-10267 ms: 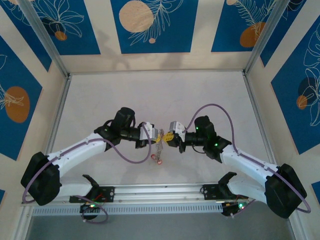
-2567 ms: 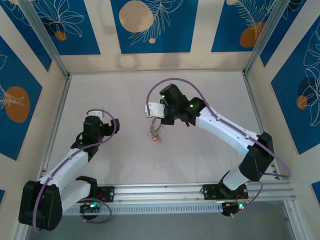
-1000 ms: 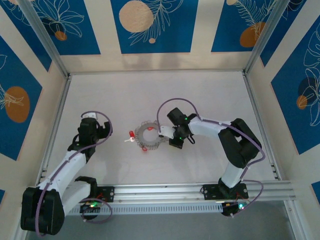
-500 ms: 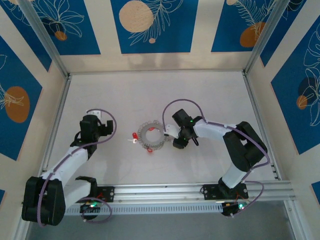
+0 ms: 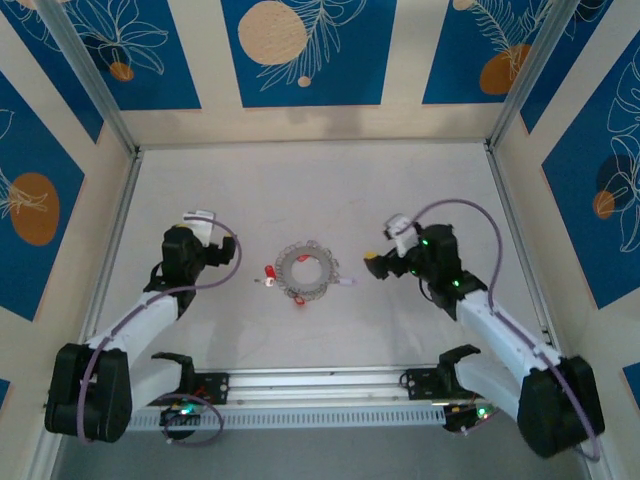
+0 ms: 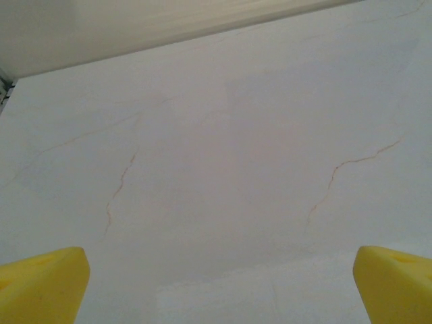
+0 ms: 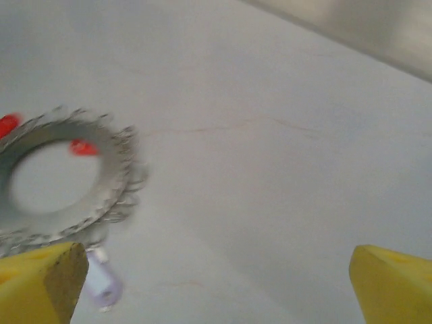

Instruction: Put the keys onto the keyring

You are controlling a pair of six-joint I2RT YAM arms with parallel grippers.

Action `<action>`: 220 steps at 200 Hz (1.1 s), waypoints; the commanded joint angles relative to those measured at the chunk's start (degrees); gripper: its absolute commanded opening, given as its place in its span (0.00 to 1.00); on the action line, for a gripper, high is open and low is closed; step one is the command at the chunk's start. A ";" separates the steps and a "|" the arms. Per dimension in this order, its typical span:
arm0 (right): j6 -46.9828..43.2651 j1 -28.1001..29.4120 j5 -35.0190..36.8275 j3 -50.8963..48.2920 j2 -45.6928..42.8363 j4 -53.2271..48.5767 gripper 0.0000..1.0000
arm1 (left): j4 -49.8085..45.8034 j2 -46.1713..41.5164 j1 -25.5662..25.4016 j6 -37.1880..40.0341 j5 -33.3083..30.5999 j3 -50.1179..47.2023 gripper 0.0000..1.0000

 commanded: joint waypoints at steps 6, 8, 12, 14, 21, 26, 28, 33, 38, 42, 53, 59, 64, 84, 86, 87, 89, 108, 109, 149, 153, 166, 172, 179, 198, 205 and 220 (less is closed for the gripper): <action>14.33 -8.59 -3.85 -8.35 0.23 23.68 0.99 | 8.70 4.17 0.47 1.75 2.91 -2.36 1.00; 14.44 -9.02 -3.95 -8.72 0.56 24.35 0.99 | 9.16 4.58 0.47 1.71 2.91 -2.42 1.00; 14.58 -9.99 -3.92 -9.34 1.28 25.83 0.99 | 10.14 5.47 0.47 1.63 2.88 -2.58 1.00; 14.64 -10.35 -4.03 -9.62 1.81 26.71 0.99 | 10.63 5.89 0.49 1.61 2.84 -2.65 1.00; 14.57 -11.73 -4.06 -10.69 3.77 29.54 0.99 | 12.68 7.45 0.49 1.29 2.60 -2.99 1.00; 14.42 -12.62 -4.34 -11.15 5.56 31.40 0.99 | 14.37 8.65 0.48 1.21 2.41 -3.26 1.00; 14.25 -12.95 -4.53 -11.26 6.24 32.03 0.99 | 15.03 9.10 0.52 1.22 2.26 -3.39 1.00; 13.61 -13.78 -5.13 -11.49 8.09 33.56 0.99 | 17.31 10.32 0.47 1.00 1.85 -3.82 1.00; 12.65 -14.46 -5.15 -11.51 9.93 34.74 0.99 | 18.57 11.23 0.48 1.02 1.14 -3.81 1.00; 11.83 -14.91 -5.07 -11.46 11.21 35.63 0.99 | 18.61 11.67 0.47 1.08 1.46 -3.38 1.00; 11.25 -16.36 -4.74 -11.51 15.04 39.36 0.99 | 21.96 13.60 0.54 1.19 1.36 -3.21 1.00; 11.89 -17.22 -5.37 -11.38 17.45 42.28 0.99 | 24.44 15.16 0.49 1.61 1.37 -3.31 1.00; 13.40 -18.03 -5.91 -10.74 18.75 43.07 0.99 | 25.53 16.49 0.47 1.69 1.12 -3.11 1.00; 14.18 -18.26 -7.88 -8.94 25.24 46.77 0.99 | 31.33 22.29 1.17 -1.20 -4.04 -3.25 1.00; 14.03 -18.09 -7.55 -8.89 26.04 47.26 0.99 | 32.48 22.71 1.46 -1.49 -3.99 -3.60 1.00; 13.99 -18.02 -7.41 -8.88 26.50 47.66 0.99 | 32.96 23.09 1.58 -1.58 -3.98 -3.77 1.00; 13.94 -17.90 -7.19 -8.94 27.34 48.56 0.99 | 33.87 23.54 1.78 -1.78 -3.91 -4.04 1.00; 15.11 -17.64 -5.51 -9.80 35.22 59.17 0.99 | 32.60 24.14 2.41 -2.46 -3.61 -3.49 1.00; 15.06 -17.57 -5.42 -9.73 35.13 58.89 0.99 | 32.85 24.28 2.41 -2.42 -3.48 -3.40 1.00; 13.63 -15.40 0.00 -4.10 33.00 44.78 0.99 | 29.17 24.89 3.72 -4.75 -5.17 -1.38 1.00; 14.58 -15.48 1.21 -4.20 33.64 46.01 0.99 | 29.22 24.87 3.72 -4.83 -5.20 -1.38 1.00; 17.18 -16.26 5.09 -4.37 32.78 44.67 0.99 | 29.36 24.79 3.72 -4.77 -5.16 -1.47 1.00; 17.33 -16.60 4.46 -4.70 33.04 45.73 0.99 | 29.56 24.86 3.72 -4.75 -5.20 -1.55 1.00; 16.85 -16.37 4.19 -4.74 33.15 46.08 0.99 | 29.54 24.71 3.72 -4.75 -5.12 -1.63 1.00; 15.93 -15.45 4.97 -3.96 33.08 44.45 0.99 | 30.00 24.61 3.73 -4.66 -5.11 -1.92 1.00; 15.72 -15.23 5.48 -3.86 32.89 44.06 0.99 | 30.18 24.52 3.64 -4.66 -5.11 -2.03 1.00; 15.93 -15.16 6.34 -3.36 33.02 43.14 0.99 | 30.31 24.43 3.65 -4.56 -5.11 -2.17 1.00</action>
